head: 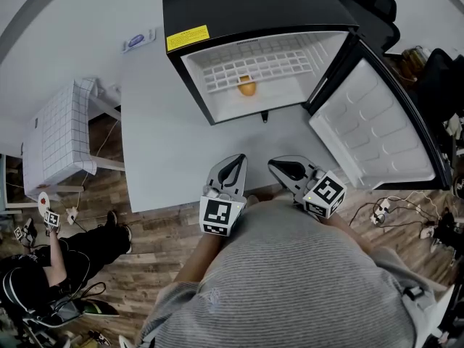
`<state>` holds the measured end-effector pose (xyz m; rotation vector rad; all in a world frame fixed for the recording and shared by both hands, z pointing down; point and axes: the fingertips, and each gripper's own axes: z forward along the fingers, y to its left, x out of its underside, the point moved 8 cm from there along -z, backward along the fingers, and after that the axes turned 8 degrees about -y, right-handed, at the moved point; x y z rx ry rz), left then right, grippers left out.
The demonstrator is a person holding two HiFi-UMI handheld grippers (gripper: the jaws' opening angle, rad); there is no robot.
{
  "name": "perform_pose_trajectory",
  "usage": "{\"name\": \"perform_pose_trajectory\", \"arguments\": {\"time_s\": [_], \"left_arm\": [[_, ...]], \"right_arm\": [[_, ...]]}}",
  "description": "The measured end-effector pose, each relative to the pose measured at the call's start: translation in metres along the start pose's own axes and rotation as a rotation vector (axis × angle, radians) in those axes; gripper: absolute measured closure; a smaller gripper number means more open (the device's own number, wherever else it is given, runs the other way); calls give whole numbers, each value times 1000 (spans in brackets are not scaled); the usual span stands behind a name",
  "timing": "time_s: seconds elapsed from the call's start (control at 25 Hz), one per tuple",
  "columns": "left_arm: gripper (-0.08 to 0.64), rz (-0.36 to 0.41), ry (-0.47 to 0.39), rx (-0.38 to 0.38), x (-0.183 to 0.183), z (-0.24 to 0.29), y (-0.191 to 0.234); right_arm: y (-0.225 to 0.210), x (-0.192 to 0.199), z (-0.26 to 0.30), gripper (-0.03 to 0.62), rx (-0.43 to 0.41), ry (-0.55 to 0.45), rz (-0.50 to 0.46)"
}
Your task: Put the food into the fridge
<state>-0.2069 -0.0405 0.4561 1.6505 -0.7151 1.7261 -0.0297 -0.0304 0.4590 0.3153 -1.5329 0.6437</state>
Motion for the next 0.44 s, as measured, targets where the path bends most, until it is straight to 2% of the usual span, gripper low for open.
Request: {"name": "perform_pose_trajectory", "arguments": {"time_s": [0.44], "left_arm": [[549, -7, 2, 10, 2, 4, -1]], "right_arm": [[-2, -1, -1, 580, 6, 13, -6]]}}
